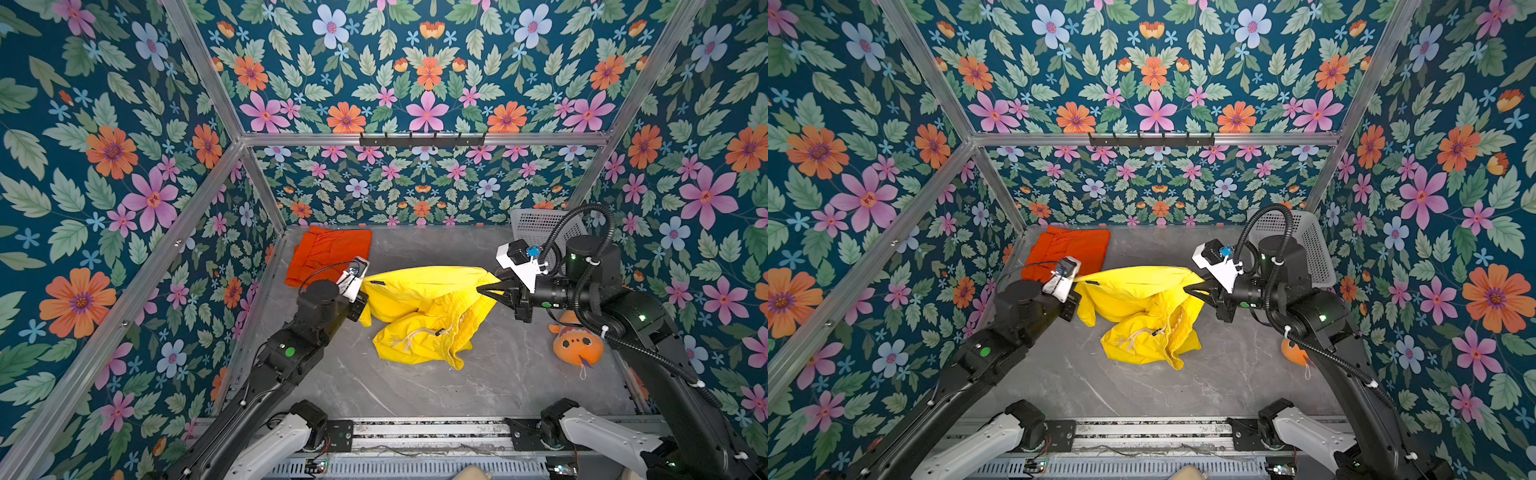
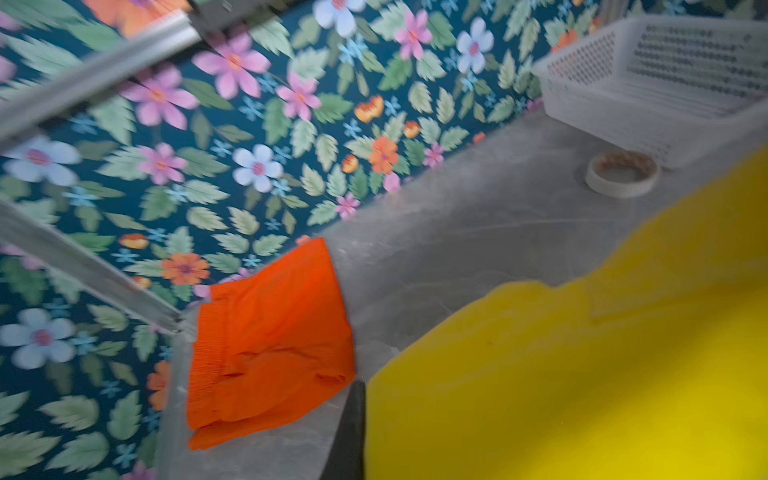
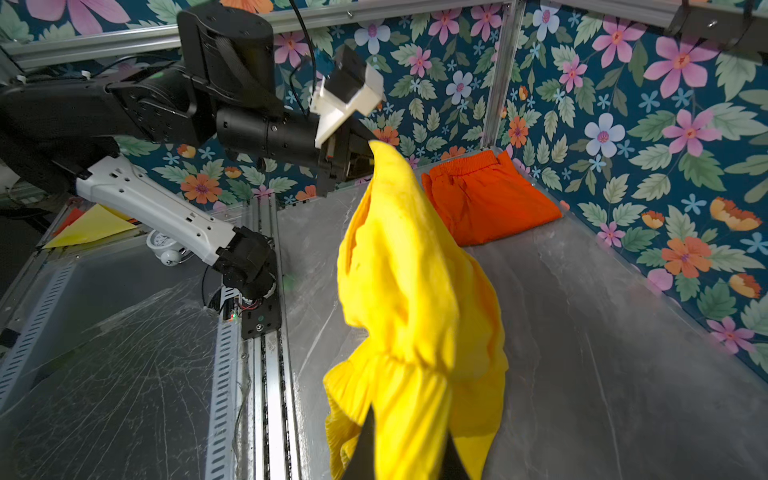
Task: Fold and stack the shorts
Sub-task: 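Lay the yellow shorts flat on the table with both grippers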
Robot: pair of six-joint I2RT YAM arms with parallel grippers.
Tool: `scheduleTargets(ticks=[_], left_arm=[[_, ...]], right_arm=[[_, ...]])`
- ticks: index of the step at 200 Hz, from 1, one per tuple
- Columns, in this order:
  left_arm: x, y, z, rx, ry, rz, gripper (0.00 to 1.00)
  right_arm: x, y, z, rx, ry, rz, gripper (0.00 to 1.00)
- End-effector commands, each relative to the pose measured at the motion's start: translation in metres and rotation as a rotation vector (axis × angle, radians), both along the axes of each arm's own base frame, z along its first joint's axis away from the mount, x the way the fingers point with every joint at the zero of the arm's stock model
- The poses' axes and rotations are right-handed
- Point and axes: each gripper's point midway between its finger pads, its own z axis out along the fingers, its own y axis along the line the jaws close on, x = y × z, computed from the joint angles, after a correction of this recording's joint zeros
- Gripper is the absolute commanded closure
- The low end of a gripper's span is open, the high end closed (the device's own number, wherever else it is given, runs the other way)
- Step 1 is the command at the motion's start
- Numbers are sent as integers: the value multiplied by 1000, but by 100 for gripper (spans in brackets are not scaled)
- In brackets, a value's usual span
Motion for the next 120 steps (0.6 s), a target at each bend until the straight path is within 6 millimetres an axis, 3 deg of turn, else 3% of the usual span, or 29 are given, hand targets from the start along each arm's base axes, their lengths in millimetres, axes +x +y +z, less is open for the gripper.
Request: scheduleTargets(ticks=[1,41,61,90,107,120], left_arm=[[-11,47,33,114,-56,179,100],[-19,67,103,258,-124,221,100],[-13,68,133,332,-167,234,100],[11,57,160,427,-210,250,99],[33,42,158,454,-197,215,98],[58,35,149,436,-165,176,98]], right_arm=[[-16,0,22,48,-41,47,100],[-48,2,61,140,-58,166,100],[-53,3,74,193,-25,177,100],[-30,6,70,222,94,85,100],[-1,7,55,230,201,10,100],[37,-4,40,278,322,-98,100]])
